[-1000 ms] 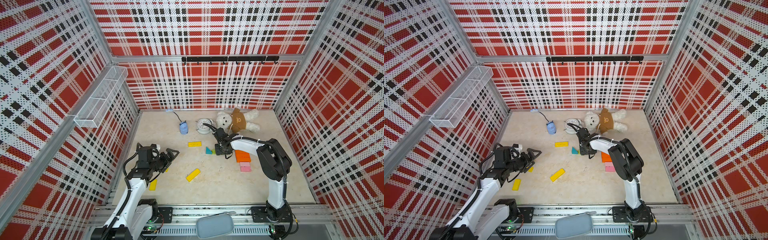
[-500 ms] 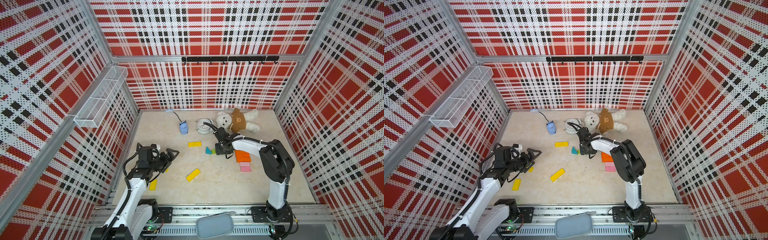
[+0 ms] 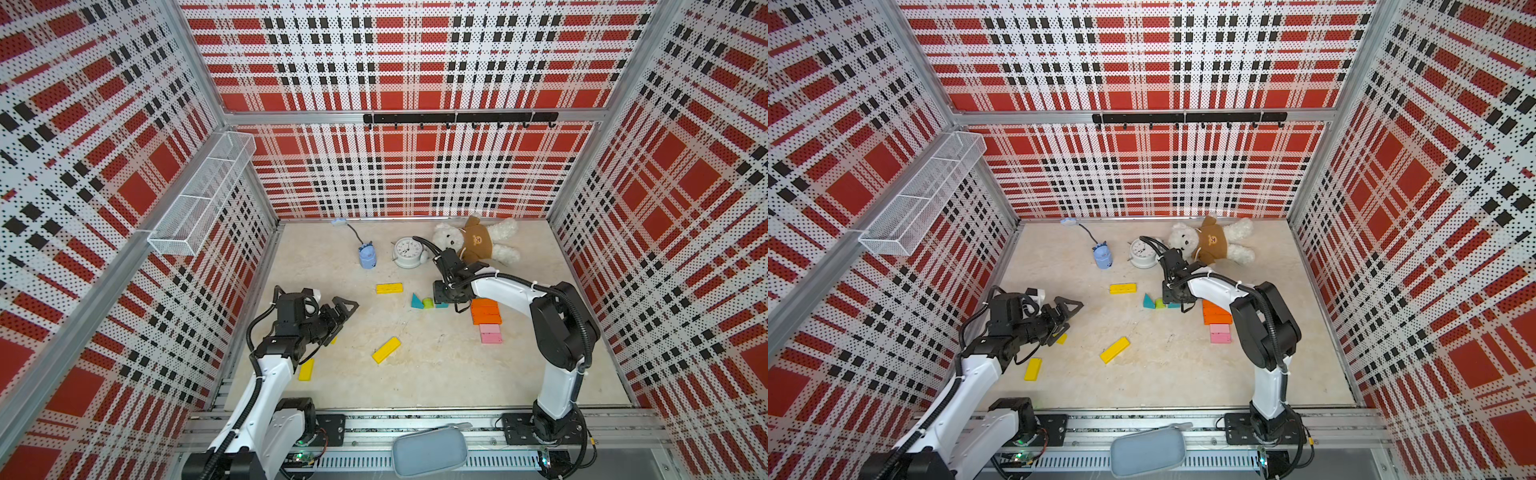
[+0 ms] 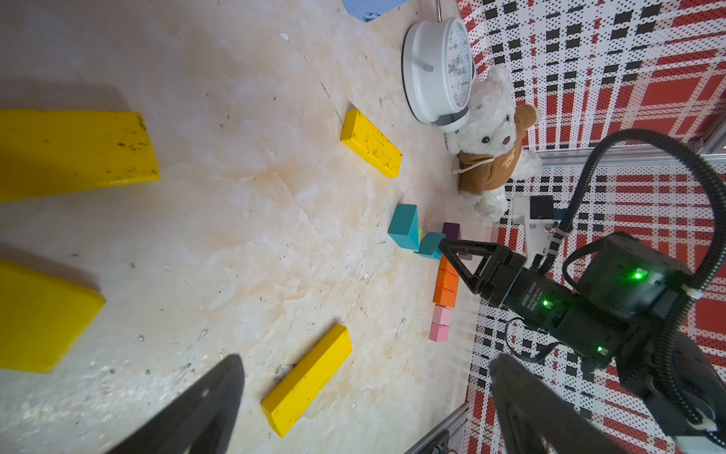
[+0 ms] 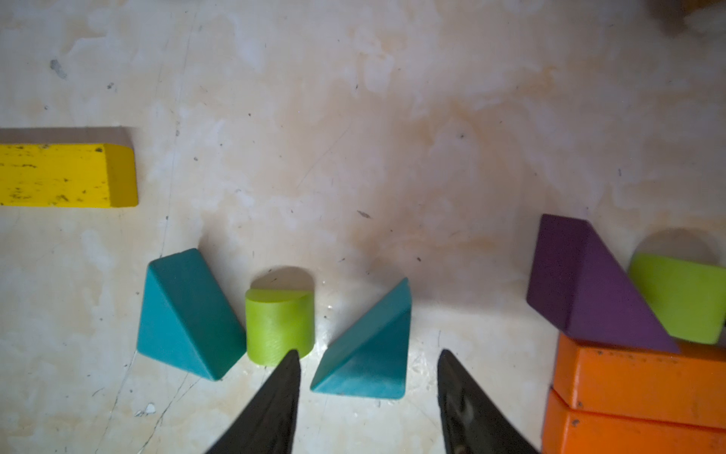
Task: Assemble a carrot with building blocks
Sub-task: Assemble the building block at the center of the board.
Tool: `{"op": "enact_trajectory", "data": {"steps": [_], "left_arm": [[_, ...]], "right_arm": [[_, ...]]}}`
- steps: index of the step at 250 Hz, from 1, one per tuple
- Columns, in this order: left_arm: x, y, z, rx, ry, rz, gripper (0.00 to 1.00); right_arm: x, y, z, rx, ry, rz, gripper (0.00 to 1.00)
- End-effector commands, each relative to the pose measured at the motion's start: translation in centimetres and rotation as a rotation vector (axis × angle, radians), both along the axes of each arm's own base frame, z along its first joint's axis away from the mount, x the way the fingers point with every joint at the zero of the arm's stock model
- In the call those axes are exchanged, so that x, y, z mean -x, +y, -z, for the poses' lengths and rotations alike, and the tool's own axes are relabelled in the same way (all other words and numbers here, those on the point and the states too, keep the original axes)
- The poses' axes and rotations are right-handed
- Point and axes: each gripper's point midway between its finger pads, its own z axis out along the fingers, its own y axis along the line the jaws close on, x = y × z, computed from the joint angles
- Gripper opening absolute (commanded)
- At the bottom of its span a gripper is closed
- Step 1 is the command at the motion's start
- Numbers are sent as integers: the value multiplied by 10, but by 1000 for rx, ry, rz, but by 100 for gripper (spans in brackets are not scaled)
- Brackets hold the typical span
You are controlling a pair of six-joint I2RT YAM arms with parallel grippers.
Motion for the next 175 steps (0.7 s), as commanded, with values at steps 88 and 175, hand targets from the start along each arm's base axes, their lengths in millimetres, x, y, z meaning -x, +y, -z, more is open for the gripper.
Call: {"op": "enact_trajectory", "data": {"steps": [88, 175], "left_arm": [[-1, 1, 0, -11, -4, 4, 100], [-1, 1, 0, -9, -6, 4, 100]], "right_arm": [[5, 16, 8, -114, 28, 1, 61], [5, 16, 8, -120, 20, -3, 61]]}}
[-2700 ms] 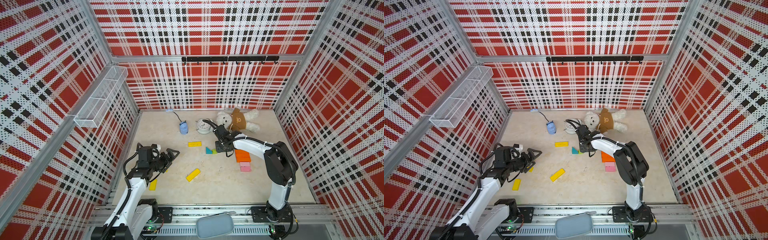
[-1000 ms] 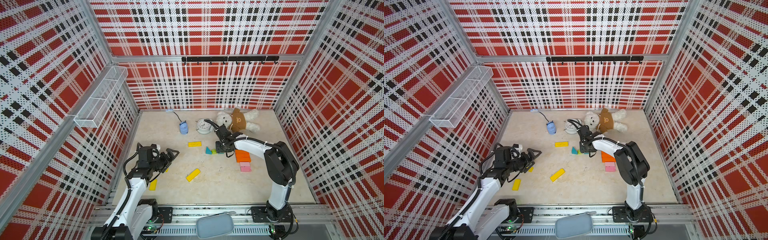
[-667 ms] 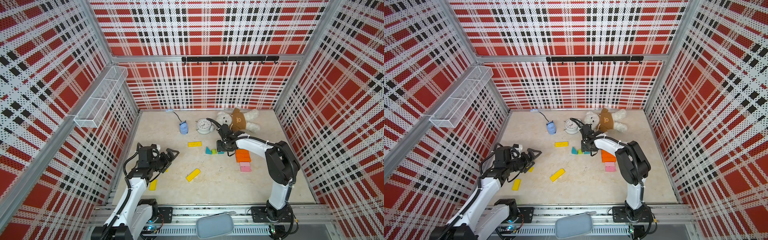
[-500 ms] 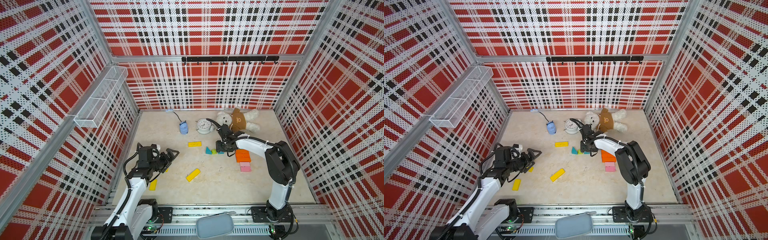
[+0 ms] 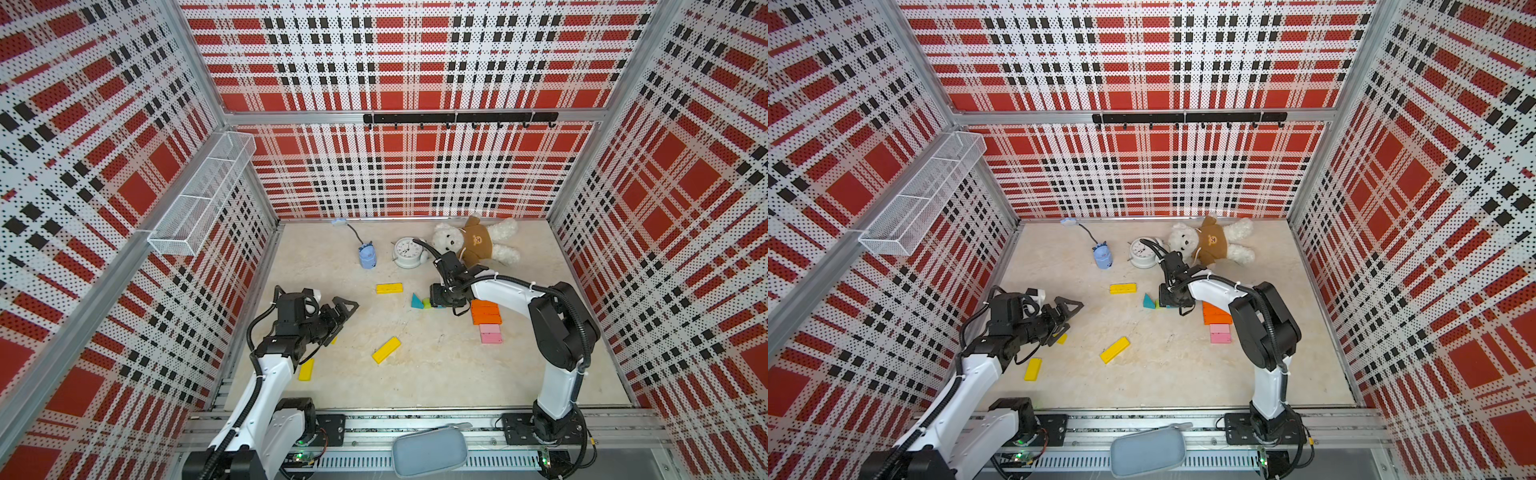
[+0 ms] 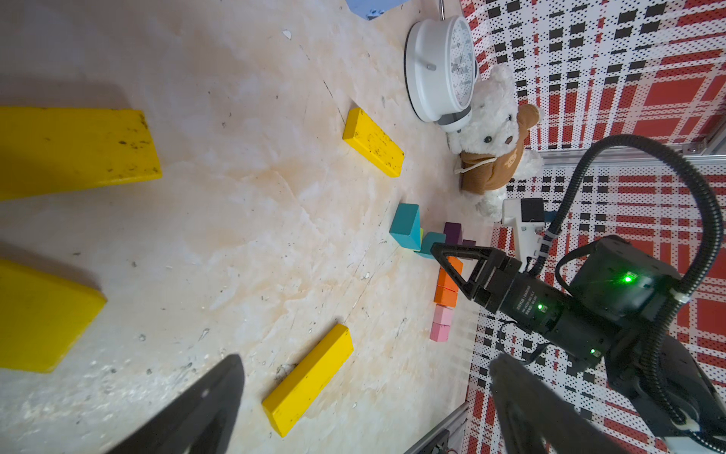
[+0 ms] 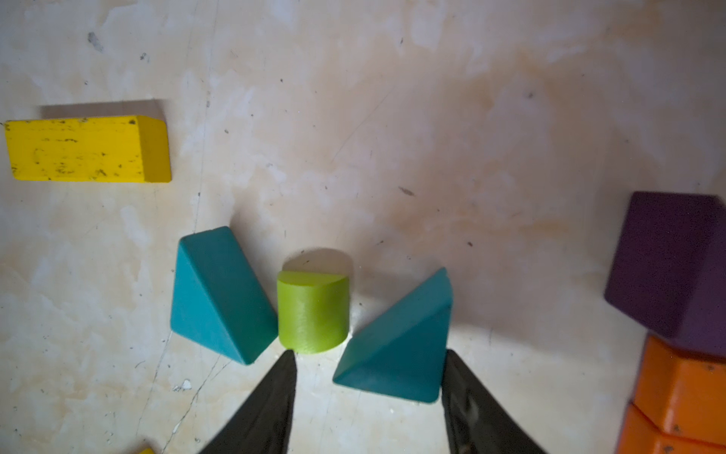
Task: Assemble a carrot with building blocks
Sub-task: Assemble the building block at the center of the board, then pick up the building block from the center of the board.
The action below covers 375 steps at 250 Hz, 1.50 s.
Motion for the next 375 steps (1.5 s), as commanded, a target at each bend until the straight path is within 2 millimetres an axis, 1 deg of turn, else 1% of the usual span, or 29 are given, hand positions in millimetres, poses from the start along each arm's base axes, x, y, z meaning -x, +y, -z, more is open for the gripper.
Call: {"op": "enact_trajectory", "data": {"steps": [1, 36, 65, 97, 115, 137, 148, 164, 172, 183, 196, 209, 230, 239, 253, 261, 270, 303, 322, 328, 375], "left_arm": [[-1, 1, -1, -9, -11, 2, 99], [-1, 1, -1, -8, -10, 4, 99], [-1, 1, -1, -9, -12, 3, 100], [-2, 3, -1, -10, -8, -6, 99], [-2, 9, -3, -29, 2, -23, 99], [-2, 22, -6, -77, 24, -66, 100], [-1, 31, -9, -119, 36, -101, 99], [2, 53, -11, -215, 66, -192, 99], [4, 66, -13, -267, 76, -250, 100], [8, 83, -17, -333, 95, -330, 100], [15, 102, -18, -400, 135, -409, 100], [22, 116, -16, -442, 181, -461, 99], [29, 127, -8, -437, 240, -490, 100], [30, 129, -5, -415, 254, -491, 99], [32, 133, -2, -376, 271, -505, 100], [32, 134, -3, -361, 272, -511, 100], [32, 134, -3, -353, 269, -509, 100], [29, 127, 2, -306, 239, -497, 99], [23, 121, 0, -273, 204, -474, 99], [21, 119, -1, -267, 195, -466, 100], [14, 109, 2, -215, 180, -417, 99]], "right_arm": [[-4, 3, -2, -26, -24, 7, 61], [-6, 4, -7, -29, -31, 6, 61], [-4, -3, -13, -6, -45, 14, 61], [-2, -8, -37, 2, -100, 8, 63], [3, -4, -55, 13, -143, -26, 65], [13, 1, -77, 70, -199, -67, 70], [21, 9, -86, 104, -228, -120, 73], [37, 25, -95, 132, -252, -191, 77], [46, 34, -95, 143, -253, -227, 79], [61, 51, -94, 149, -251, -286, 82], [80, 72, -89, 158, -246, -358, 86], [97, 90, -83, 172, -238, -412, 88], [119, 113, -72, 185, -212, -477, 93], [125, 122, -68, 189, -206, -496, 100], [133, 135, -61, 185, -188, -527, 100], [136, 142, -58, 181, -179, -546, 100], [138, 146, -54, 194, -171, -552, 100], [140, 155, -37, 211, -116, -572, 100], [141, 159, -28, 214, -90, -574, 100], [146, 161, -23, 200, -61, -585, 100], [155, 172, -4, 171, 14, -604, 100]]}}
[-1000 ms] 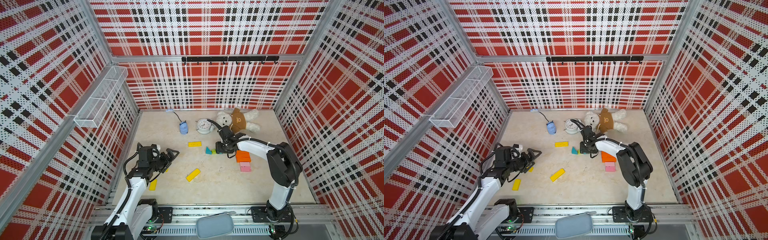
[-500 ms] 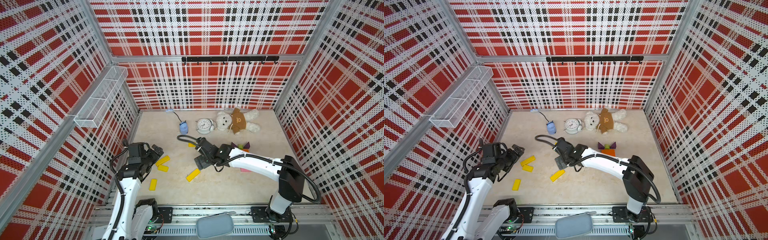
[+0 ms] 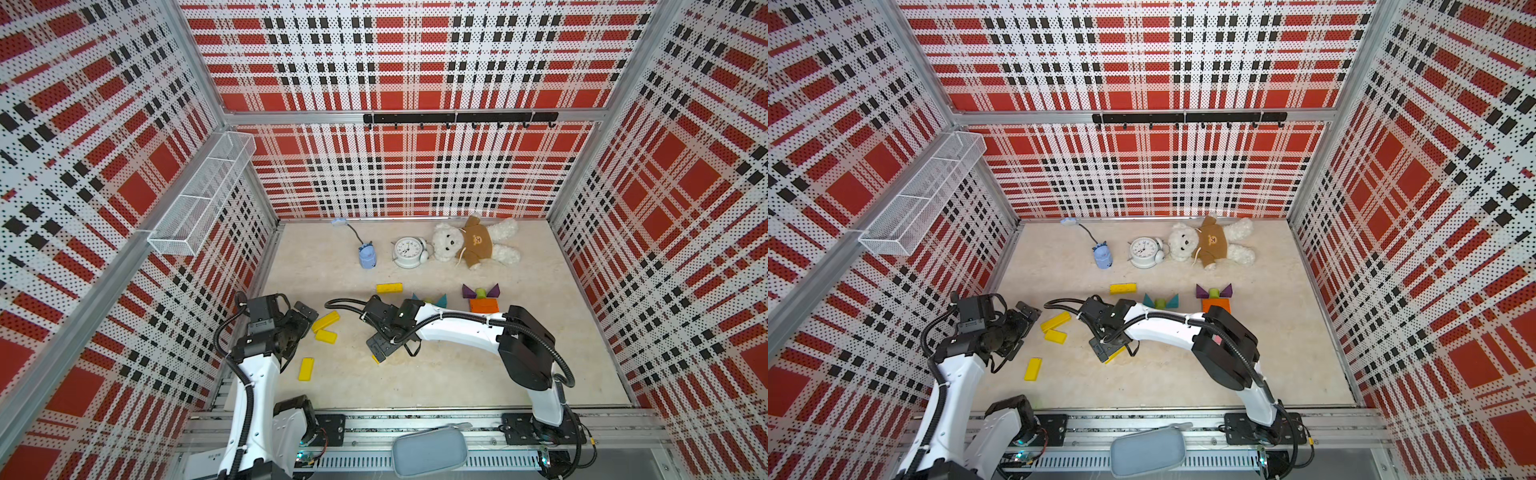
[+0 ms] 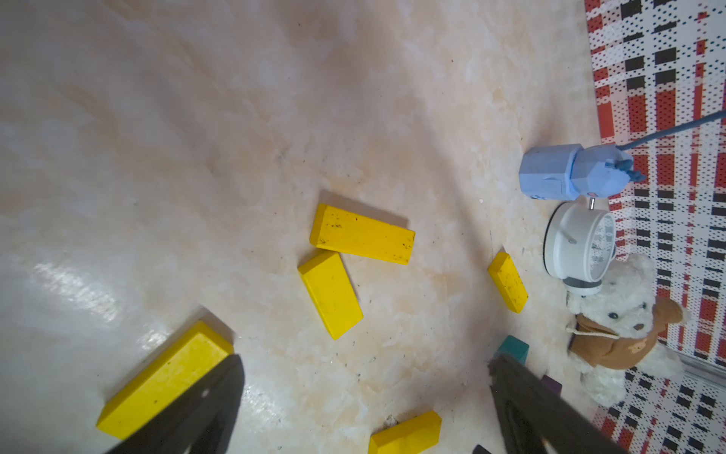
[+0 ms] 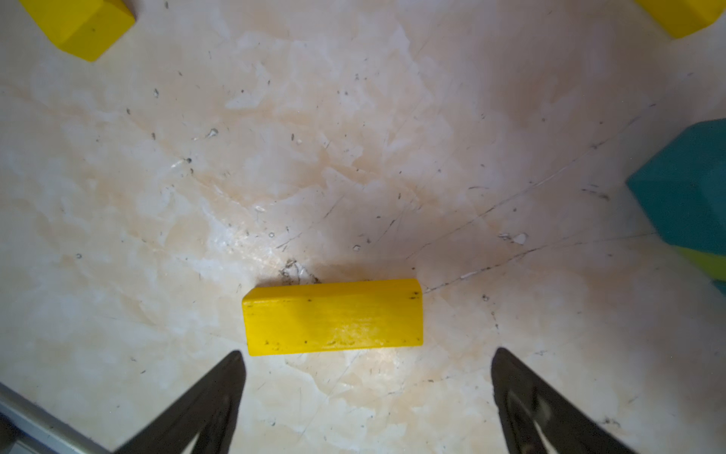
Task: Assemble a carrot with building blocks
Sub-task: Pick up the building block from the center of the board.
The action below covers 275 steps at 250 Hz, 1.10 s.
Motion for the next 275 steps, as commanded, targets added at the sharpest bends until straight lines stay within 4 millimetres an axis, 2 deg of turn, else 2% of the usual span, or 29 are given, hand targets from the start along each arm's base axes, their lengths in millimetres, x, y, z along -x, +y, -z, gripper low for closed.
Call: {"op": "enact_trajectory", "data": {"steps": [1, 72, 147, 170, 205, 246, 275], "left_arm": [[-10, -7, -4, 35, -54, 46, 99], [-16, -16, -5, 79, -89, 80, 99], [-18, -15, -4, 106, -105, 78, 100], [-18, -16, -5, 110, -113, 82, 99], [-19, -18, -5, 119, -121, 88, 99], [-20, -19, -6, 128, -130, 93, 99], [-20, -21, -6, 136, -135, 103, 99]], "right_arm": [[9, 10, 9, -16, 67, -8, 100], [10, 13, 35, 30, 96, -28, 100], [4, 9, 45, 62, 74, 13, 100], [2, 4, 40, 61, 56, 53, 95], [-3, 0, 22, 28, 10, 84, 86], [-14, -8, 7, 9, -32, 133, 85], [-33, -35, 4, -5, -46, 248, 84]]}}
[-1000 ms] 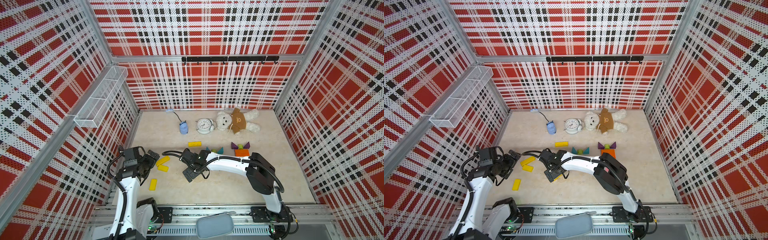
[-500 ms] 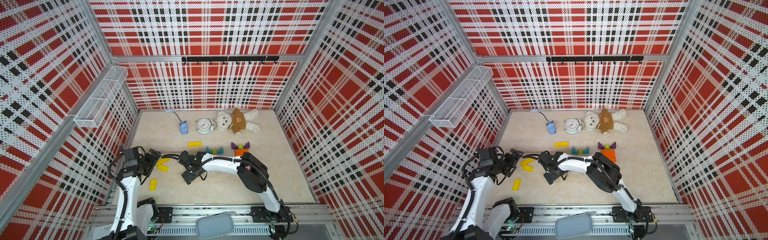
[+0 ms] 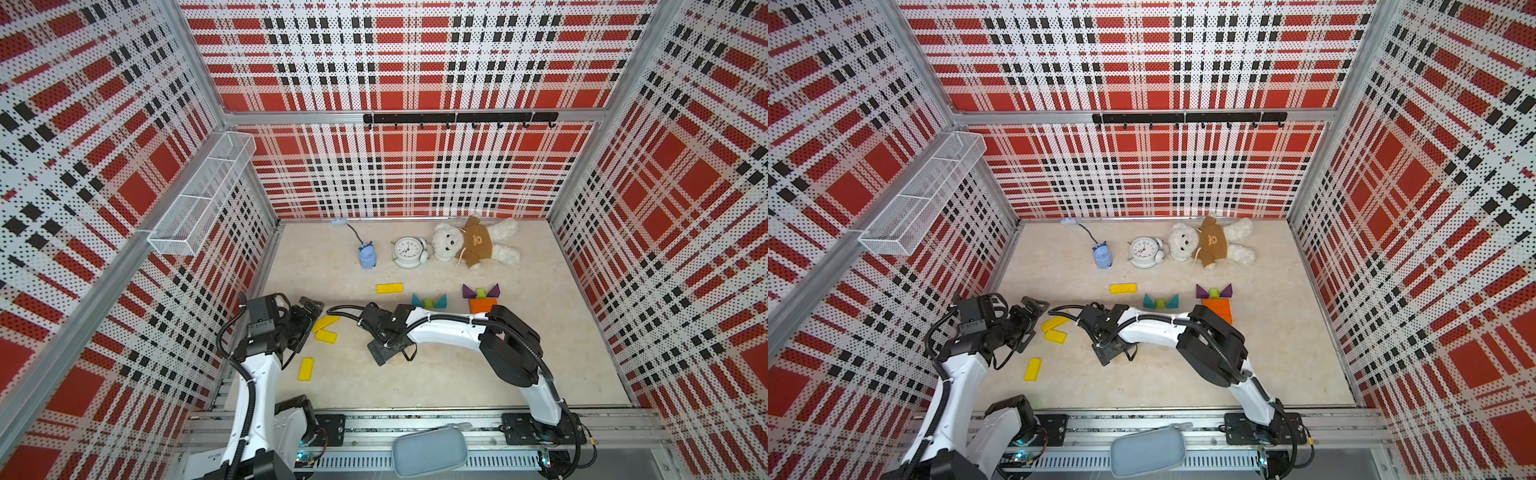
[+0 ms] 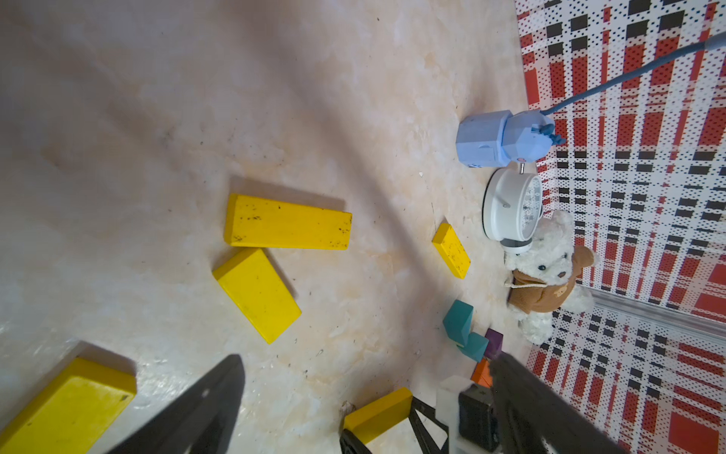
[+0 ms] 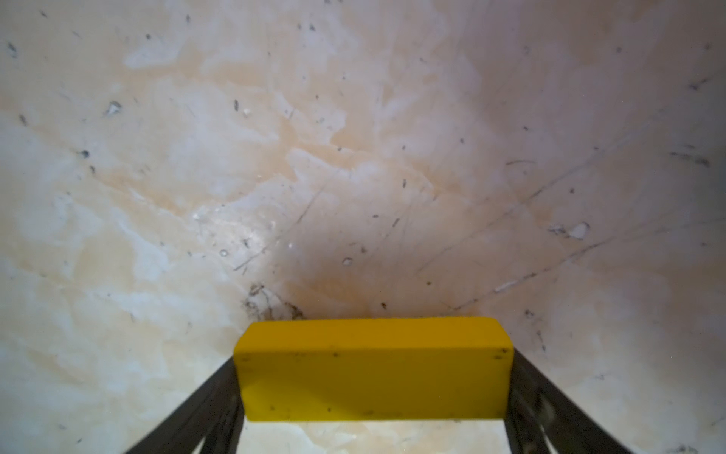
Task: Assemble a carrot with building blocks
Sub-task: Pick up the building block from the center of the board, then assemble the building block at the center of the board.
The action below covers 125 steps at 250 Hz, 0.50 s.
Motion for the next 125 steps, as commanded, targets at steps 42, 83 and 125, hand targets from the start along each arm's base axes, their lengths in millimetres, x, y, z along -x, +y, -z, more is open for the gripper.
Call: {"op": "enact_trajectory", "data": {"steps": [42, 83, 125], "left_arm": [[-3, -5, -2, 25, -38, 29, 100], [-4, -8, -3, 37, -47, 42, 99], [-5, -9, -4, 41, -54, 48, 99]], "right_arm": [[-56, -73, -24, -90, -111, 338, 83], [-77, -101, -17, -65, -97, 428, 83], [-91, -110, -10, -89, -61, 499, 83]]}}
